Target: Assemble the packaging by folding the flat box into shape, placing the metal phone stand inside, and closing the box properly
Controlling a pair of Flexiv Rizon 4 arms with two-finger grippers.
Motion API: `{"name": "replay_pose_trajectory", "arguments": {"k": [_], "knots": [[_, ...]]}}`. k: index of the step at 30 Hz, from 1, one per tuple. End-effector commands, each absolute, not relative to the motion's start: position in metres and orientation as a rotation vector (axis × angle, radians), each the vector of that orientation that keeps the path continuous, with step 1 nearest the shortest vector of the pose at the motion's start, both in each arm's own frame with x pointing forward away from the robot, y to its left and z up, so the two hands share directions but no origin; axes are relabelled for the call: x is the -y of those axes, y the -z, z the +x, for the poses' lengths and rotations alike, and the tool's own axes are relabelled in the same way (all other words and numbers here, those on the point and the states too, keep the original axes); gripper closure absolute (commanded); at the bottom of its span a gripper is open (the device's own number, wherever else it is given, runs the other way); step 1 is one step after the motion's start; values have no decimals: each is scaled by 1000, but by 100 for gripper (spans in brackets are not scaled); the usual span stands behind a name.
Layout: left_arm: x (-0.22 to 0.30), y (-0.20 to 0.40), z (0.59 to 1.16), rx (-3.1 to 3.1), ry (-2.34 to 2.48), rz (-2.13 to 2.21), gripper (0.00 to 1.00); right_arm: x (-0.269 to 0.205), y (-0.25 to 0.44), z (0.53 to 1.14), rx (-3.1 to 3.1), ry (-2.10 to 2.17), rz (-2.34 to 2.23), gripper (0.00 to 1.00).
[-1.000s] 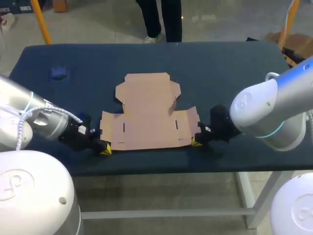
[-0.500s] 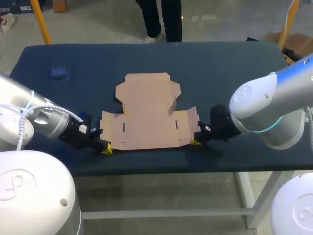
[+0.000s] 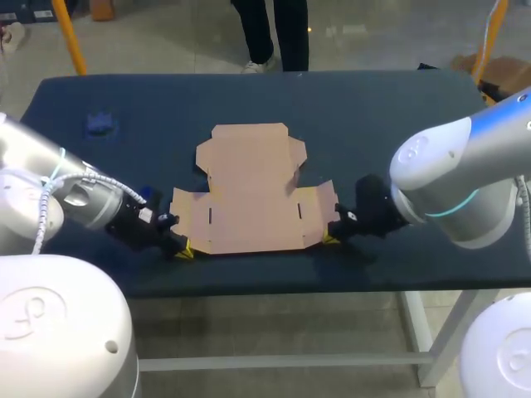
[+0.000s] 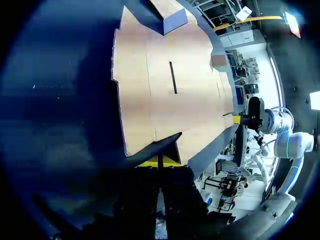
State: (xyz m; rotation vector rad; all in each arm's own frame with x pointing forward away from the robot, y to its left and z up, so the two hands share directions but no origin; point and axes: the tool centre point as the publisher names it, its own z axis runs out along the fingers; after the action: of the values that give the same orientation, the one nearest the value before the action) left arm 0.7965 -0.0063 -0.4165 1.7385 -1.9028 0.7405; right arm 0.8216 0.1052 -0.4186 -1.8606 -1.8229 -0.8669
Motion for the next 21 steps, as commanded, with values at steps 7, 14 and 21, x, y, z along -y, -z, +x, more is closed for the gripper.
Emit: {"name": "replay_pose_trajectory", "arguments": {"k": [7,14,21], "knots": [[11,415,800,1927,-689,1752,100,-104,417,822,1795,906,-1795,100],[12,410,800,1965,-632,1788,100,-106,417,823,1801,890,-1796,100],[12,405,800,1989,-599,1815,100,-108,418,825,1804,871,-1795,100]]}}
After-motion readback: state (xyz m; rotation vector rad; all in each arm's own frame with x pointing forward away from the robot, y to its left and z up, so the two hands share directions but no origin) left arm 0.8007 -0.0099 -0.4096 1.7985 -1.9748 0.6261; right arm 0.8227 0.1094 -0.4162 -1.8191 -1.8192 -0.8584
